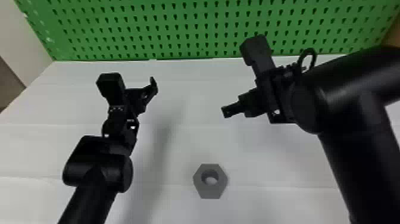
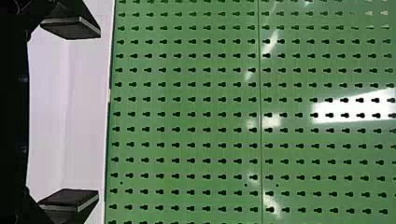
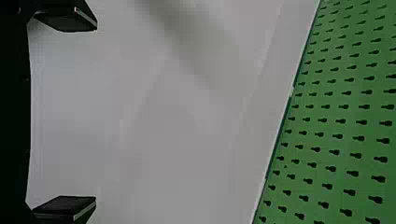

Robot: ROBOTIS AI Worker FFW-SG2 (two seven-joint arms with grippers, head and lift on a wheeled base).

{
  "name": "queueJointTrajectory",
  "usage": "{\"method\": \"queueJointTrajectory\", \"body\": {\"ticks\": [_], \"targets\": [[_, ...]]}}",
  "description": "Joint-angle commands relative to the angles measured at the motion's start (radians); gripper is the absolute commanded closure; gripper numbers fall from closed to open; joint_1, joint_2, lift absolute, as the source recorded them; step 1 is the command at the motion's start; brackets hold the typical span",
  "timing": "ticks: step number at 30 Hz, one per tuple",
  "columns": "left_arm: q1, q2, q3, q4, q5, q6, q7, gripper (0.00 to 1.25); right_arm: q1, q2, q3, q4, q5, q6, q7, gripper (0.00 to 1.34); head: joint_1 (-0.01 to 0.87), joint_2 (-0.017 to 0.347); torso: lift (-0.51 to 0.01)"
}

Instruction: Pick up the hex nut

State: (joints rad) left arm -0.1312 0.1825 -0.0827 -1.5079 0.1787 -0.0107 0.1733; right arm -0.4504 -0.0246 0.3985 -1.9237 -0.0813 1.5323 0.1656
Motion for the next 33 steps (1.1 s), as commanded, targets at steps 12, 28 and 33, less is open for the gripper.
{"method": "queueJointTrajectory", "body": {"ticks": [12, 28, 33], "targets": [[-0.004, 0.0, 0.006, 0.002, -0.005, 0.0, 0.0, 0.08, -0.04, -0.003, 0.059, 0.129, -0.086, 0.028, 0.0, 0.0, 0.785, 0.149, -0.081], [-0.019, 0.011, 0.008, 0.002, -0.013, 0.0, 0.0, 0.08, -0.096, -0.006, 0.148, 0.229, -0.137, 0.04, 0.0, 0.0, 0.785, 0.149, -0.081], [-0.021, 0.011, 0.008, 0.003, -0.013, 0.0, 0.0, 0.08, -0.103, -0.005, 0.174, 0.264, -0.137, 0.04, 0.0, 0.0, 0.785, 0.149, -0.081]]}}
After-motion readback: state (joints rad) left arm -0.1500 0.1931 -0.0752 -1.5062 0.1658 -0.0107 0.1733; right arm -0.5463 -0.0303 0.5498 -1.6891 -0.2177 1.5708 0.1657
